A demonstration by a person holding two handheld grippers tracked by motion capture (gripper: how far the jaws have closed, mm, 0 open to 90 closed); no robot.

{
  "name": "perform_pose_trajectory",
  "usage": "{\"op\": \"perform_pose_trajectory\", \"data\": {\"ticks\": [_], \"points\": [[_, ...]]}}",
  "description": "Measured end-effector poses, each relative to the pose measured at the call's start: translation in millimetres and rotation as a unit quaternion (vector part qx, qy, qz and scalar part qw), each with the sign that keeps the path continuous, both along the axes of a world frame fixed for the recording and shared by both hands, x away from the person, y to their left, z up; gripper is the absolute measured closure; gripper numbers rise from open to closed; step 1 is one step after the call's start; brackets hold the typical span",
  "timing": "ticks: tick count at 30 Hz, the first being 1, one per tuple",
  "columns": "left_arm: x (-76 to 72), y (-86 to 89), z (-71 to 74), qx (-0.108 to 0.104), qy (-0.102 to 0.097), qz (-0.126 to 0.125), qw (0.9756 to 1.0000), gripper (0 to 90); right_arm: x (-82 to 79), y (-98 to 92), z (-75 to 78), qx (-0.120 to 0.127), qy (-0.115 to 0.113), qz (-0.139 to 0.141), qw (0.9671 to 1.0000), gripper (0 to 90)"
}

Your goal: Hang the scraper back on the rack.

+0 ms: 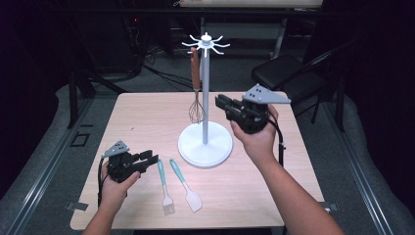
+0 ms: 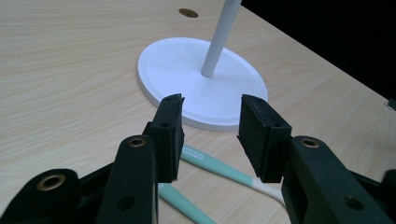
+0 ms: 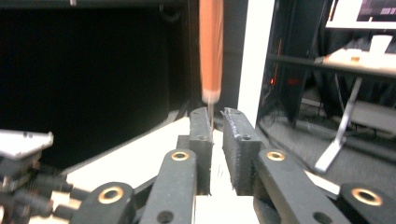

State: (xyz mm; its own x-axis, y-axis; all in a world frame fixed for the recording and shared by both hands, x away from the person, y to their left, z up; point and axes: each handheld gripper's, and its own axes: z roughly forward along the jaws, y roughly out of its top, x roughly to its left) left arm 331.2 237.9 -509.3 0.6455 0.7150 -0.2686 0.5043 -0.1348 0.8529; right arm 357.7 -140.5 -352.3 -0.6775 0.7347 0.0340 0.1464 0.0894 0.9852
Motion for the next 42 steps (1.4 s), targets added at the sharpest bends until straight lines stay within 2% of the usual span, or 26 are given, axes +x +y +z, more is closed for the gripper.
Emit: {"op": "perform_pose_trajectory", "data": {"ticks": [4,6,11,13,17,21,22,25,26,28,30,32,33,36,37,42], "points": [[0.3,0.2,-1.4,0.002,0.002,0.004,1.0,59.6,-13.4,-3.2,-28.4,-0.006,0.017,0.0,0.9998,79.7],[0.5,0.4,-2.0,0.003,0.002,0.004,1.0,59.6,-20.9,-5.8,-42.6,0.0,0.026,0.0,0.9997,79.3],[0.3,0.8,-2.3,0.008,0.004,0.005,1.0,59.6,-39.3,-11.5,-79.8,-0.002,0.038,0.0,0.9993,75.8],[0.1,1.2,-2.5,0.007,0.006,0.005,0.9999,59.6,-45.3,-13.9,-94.9,-0.014,0.046,-0.002,0.9988,74.5],[0.4,1.4,-3.7,0.005,0.006,0.008,0.9999,59.5,-50.8,-15.7,-125.4,-0.039,0.094,-0.002,0.9948,70.7],[0.6,1.4,-4.1,0.006,0.006,0.009,0.9999,59.3,-52.4,-13.4,-151.6,-0.076,0.14,-0.004,0.9873,66.6],[0.9,1.6,-4.2,0.008,0.007,0.009,0.9999,59.2,-52.2,-12.8,-156.5,-0.092,0.152,-0.004,0.9841,66.6],[1.2,1.7,-5.1,0.008,0.009,0.009,0.9999,59.0,-51.7,-7.7,-170.2,-0.118,0.185,-0.005,0.9755,66.2],[1.3,2.0,-5.3,0.007,0.01,0.009,0.9999,59.0,-51.5,-6.0,-174.4,-0.13,0.201,-0.009,0.9709,66.8],[1.4,2.2,-5.9,0.006,0.012,0.011,0.9999,58.9,-51.2,-0.7,-183.9,-0.138,0.23,-0.015,0.9633,67.2],[1.9,2.7,-6.5,0.008,0.012,0.011,0.9998,58.9,-49.5,4.9,-191.9,-0.153,0.257,-0.017,0.9541,67.5],[2.4,2.7,-7.4,0.008,0.015,0.012,0.9998,58.9,-46.6,12.6,-198.7,-0.158,0.291,-0.013,0.9435,67.5],[2.6,2.8,-7.9,0.008,0.016,0.013,0.9998,58.9,-45.3,16.8,-201.1,-0.16,0.299,-0.012,0.9405,67.5],[3.1,2.9,-9.2,0.009,0.021,0.014,0.9996,58.8,-42.3,33.0,-204.8,-0.167,0.308,-0.007,0.9368,67.5],[3.3,2.7,-9.8,0.009,0.022,0.016,0.9996,58.8,-41.6,39.3,-205.6,-0.168,0.306,-0.007,0.9373,67.5],[4.5,2.2,-12.8,0.012,0.032,0.021,0.9992,58.6,-36.6,68.5,-206.7,-0.181,0.308,0.021,0.9338,67.7]]}}
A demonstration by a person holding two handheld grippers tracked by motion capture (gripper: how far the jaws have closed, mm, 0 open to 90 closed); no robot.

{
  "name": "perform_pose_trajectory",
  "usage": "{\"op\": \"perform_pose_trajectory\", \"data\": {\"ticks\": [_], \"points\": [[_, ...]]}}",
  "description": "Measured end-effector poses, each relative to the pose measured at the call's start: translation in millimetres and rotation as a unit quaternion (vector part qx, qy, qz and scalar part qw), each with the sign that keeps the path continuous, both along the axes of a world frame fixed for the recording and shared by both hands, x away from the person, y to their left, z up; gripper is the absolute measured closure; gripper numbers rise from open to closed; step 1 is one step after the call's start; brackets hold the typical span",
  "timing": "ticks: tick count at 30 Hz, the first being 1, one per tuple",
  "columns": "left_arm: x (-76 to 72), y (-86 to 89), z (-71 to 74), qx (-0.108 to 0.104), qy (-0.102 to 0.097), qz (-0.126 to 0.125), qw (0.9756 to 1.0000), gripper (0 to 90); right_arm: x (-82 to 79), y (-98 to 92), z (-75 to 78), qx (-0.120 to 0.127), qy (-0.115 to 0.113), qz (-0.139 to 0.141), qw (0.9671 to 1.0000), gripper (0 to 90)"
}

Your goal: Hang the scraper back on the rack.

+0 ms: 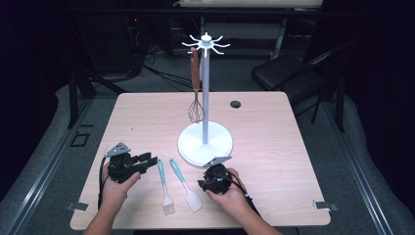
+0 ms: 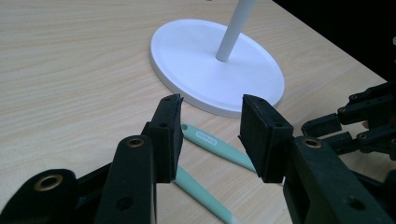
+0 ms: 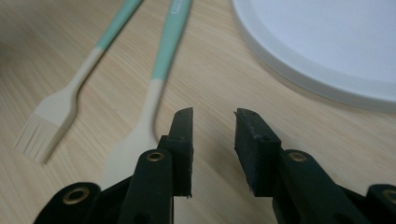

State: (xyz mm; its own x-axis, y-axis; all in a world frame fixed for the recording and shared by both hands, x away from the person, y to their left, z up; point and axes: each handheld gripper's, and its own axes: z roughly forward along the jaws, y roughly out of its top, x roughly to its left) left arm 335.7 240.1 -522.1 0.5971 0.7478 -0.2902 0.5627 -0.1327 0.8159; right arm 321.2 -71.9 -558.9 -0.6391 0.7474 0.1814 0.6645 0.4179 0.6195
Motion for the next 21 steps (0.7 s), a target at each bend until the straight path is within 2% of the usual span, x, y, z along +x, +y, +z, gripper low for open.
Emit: {"op": "perform_pose_trajectory", "data": {"ticks": [3,4,9,13,15,18,21], "points": [[0.4,-0.4,-1.3,0.004,0.006,0.005,1.0,58.6,1.7,17.7,-1.0,0.0,0.0,0.013,0.9999,70.9],[0.6,-0.8,-1.9,0.004,0.005,0.006,1.0,58.6,3.2,22.6,-0.3,-0.01,0.001,0.021,0.9997,71.5],[0.9,-1.5,-3.1,0.006,0.008,0.004,0.9999,58.4,11.5,47.3,1.7,-0.013,0.006,0.028,0.9995,72.1],[1.1,-1.4,-3.7,0.006,0.008,0.004,0.9999,58.4,19.4,62.8,1.2,-0.015,0.007,0.024,0.9996,72.7],[1.2,-1.1,-3.8,0.006,0.008,0.004,0.9999,58.4,23.7,68.2,-0.5,-0.019,0.0,0.015,0.9997,73.3],[1.4,-0.4,-3.9,0.006,0.009,0.004,0.9999,58.4,29.6,73.4,-1.5,-0.02,0.005,0.015,0.9997,73.3],[1.7,0.1,-4.5,0.007,0.01,0.004,0.9999,58.4,30.8,80.2,-5.9,-0.022,-0.004,0.006,0.9997,73.3]]}}
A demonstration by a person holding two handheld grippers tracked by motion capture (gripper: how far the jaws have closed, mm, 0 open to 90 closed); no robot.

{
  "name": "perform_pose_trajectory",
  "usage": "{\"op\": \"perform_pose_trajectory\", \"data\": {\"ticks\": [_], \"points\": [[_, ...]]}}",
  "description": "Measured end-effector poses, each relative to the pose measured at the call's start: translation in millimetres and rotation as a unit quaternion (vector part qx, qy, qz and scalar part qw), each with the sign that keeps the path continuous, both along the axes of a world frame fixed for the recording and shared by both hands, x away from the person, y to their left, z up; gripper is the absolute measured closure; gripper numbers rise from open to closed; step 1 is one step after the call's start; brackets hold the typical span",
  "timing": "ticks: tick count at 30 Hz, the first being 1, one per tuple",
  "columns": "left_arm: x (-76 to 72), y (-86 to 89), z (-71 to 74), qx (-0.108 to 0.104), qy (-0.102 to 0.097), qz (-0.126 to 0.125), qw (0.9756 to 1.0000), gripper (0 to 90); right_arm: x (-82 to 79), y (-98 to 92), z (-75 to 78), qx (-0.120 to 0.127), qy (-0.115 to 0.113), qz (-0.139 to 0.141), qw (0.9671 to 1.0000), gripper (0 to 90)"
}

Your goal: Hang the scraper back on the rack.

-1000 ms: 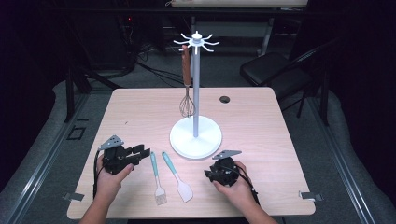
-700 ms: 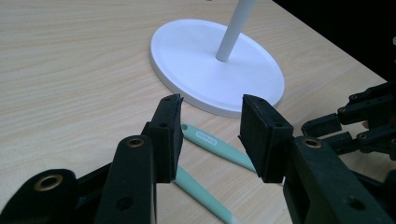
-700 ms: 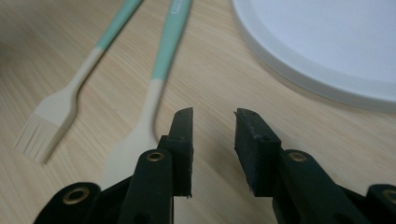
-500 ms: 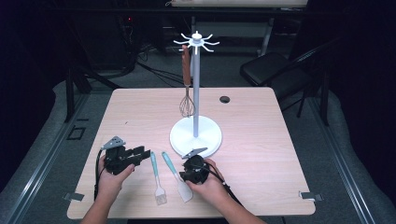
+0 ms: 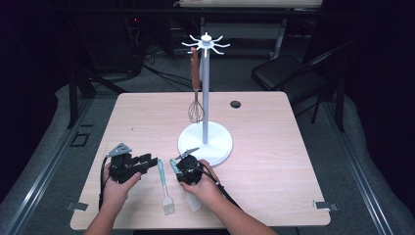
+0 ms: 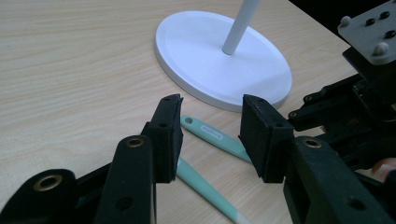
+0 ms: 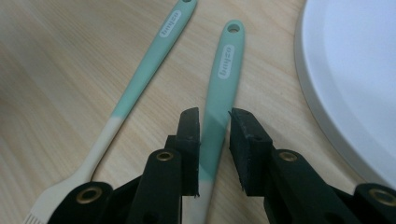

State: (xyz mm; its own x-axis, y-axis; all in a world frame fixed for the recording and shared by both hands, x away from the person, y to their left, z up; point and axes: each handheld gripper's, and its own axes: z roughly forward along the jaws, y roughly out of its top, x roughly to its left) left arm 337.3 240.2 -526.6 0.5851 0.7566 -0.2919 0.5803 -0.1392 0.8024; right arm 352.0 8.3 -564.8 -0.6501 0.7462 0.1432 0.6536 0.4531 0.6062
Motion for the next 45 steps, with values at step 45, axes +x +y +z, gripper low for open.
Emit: {"op": "perform_pose_trajectory", "data": {"ticks": [45], "points": [[3.1,-13.0,-12.8,-0.003,0.026,0.001,0.9996,55.0,6.7,6.2,-3.2,0.006,-0.034,-0.007,0.9994,71.8]]}}
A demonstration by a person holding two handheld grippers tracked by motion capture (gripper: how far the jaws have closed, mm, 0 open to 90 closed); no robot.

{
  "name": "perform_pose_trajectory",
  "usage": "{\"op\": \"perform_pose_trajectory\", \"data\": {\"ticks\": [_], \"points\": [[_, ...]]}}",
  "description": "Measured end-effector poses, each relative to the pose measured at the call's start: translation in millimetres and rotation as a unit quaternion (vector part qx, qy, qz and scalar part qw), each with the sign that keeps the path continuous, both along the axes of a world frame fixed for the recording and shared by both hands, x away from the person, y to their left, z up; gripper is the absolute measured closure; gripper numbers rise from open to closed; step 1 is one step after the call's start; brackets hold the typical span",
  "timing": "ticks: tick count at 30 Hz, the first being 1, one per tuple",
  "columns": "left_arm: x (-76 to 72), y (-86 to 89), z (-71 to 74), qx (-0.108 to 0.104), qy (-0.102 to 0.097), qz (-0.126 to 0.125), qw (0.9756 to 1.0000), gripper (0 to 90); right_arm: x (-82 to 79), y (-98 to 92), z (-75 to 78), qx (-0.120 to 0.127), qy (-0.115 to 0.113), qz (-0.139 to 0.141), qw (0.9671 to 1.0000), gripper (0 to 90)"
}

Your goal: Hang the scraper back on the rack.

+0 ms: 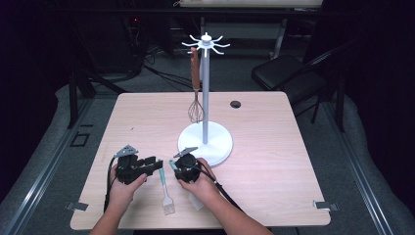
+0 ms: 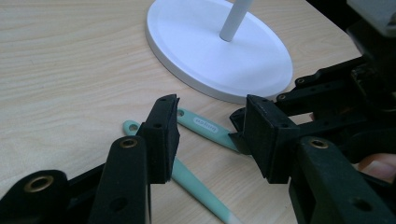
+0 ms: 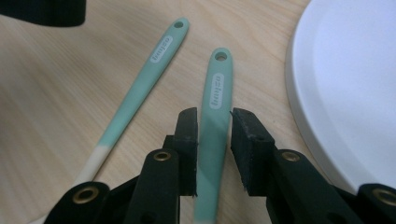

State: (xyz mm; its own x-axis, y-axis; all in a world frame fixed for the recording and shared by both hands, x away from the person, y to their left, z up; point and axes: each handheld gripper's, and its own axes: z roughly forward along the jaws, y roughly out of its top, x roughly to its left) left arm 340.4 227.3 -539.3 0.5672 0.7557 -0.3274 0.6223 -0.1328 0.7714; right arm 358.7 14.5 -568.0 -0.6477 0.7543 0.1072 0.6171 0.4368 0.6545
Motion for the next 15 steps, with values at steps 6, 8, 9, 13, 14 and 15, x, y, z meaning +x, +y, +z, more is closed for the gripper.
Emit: {"op": "perform_pose_trajectory", "data": {"ticks": [6,8,9,13,14,15], "points": [[0.5,1.4,-0.9,-0.003,0.003,0.002,1.0,54.6,-1.1,10.3,-3.7,-0.055,-0.025,0.02,0.998,74.0],[0.8,0.7,-1.8,-0.006,0.006,0.003,1.0,53.9,-1.1,9.6,-3.8,-0.053,-0.025,0.019,0.9981,74.4],[1.0,0.4,-2.1,-0.005,0.008,0.003,1.0,53.8,-1.1,9.5,-4.4,-0.046,-0.023,0.016,0.9985,74.4],[1.4,-1.6,-3.9,-0.004,0.01,0.001,0.9999,53.5,-2.0,8.4,-5.7,-0.025,-0.023,0.012,0.9993,74.7],[1.7,-1.9,-4.3,-0.004,0.011,0.0,0.9999,53.4,-2.0,6.2,-2.9,-0.038,-0.02,0.021,0.9989,74.8],[1.9,-2.2,-4.8,-0.005,0.012,-0.001,0.9999,53.3,-2.9,5.4,-2.4,-0.035,-0.02,0.021,0.999,74.8]]}}
